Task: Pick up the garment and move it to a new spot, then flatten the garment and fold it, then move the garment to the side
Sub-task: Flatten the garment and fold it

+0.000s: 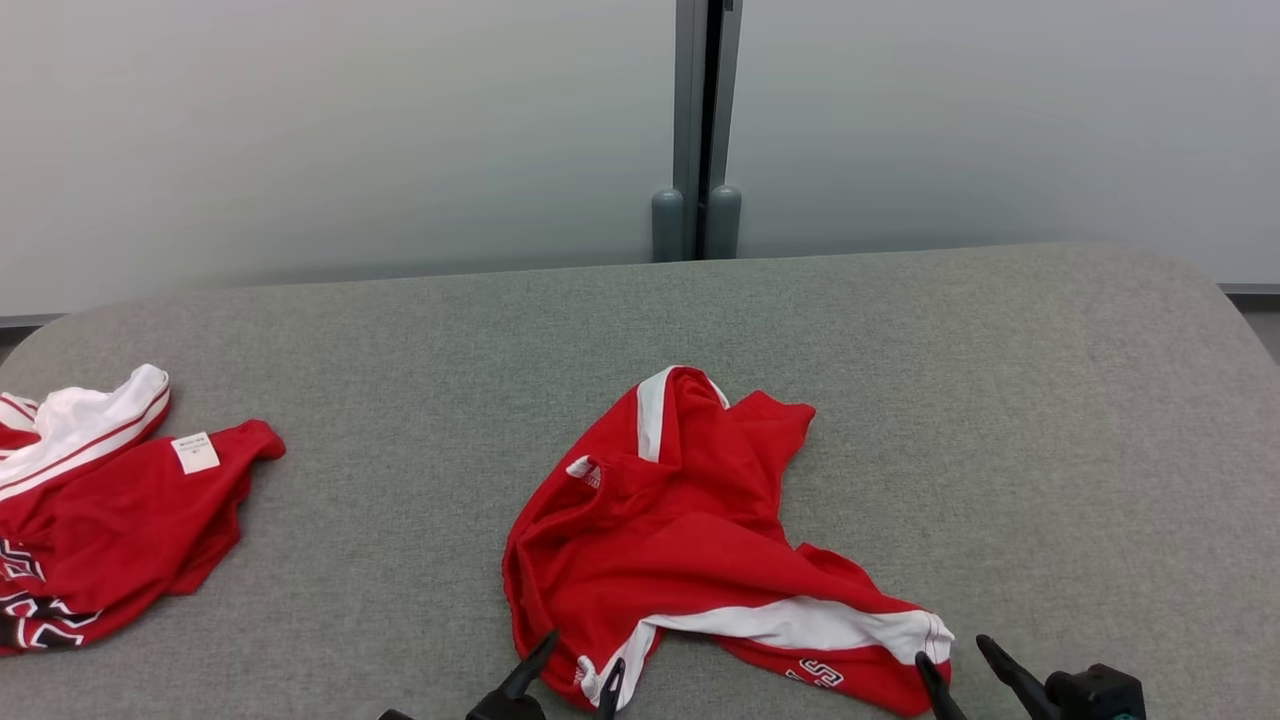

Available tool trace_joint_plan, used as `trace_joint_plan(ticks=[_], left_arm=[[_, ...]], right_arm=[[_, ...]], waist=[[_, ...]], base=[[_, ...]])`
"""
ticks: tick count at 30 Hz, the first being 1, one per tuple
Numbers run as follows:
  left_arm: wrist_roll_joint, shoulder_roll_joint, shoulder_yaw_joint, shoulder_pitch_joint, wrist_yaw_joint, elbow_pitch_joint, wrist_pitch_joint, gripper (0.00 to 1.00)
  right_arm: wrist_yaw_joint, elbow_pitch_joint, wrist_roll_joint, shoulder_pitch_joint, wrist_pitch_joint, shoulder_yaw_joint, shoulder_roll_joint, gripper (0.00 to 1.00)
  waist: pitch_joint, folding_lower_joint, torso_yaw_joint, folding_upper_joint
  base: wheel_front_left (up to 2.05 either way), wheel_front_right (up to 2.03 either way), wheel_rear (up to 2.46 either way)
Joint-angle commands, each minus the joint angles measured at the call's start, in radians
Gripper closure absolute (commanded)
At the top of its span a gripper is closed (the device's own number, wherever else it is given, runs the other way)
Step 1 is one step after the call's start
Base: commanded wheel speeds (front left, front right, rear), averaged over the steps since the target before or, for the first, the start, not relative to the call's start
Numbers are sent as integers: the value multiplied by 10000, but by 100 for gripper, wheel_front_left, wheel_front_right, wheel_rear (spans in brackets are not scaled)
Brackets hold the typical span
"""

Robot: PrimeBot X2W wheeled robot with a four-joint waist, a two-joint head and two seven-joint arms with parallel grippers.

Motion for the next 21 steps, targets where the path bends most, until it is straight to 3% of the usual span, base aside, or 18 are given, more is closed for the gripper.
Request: trace_joint_plan(ticks=[1, 21], left_arm=[[-91, 83, -148, -258, -75, 276, -30, 0], [-743, 199, -1290, -1581, -60, 2654, -30, 0]], right_arm=[[5, 247, 207, -310, -32, 368, -217, 0], [5, 1101, 3551, -2444, -19, 4301, -1511, 0]], waist=[[13, 0, -28, 0], [411, 0, 49, 0]], base=[[0, 0, 0], [0, 0, 0]])
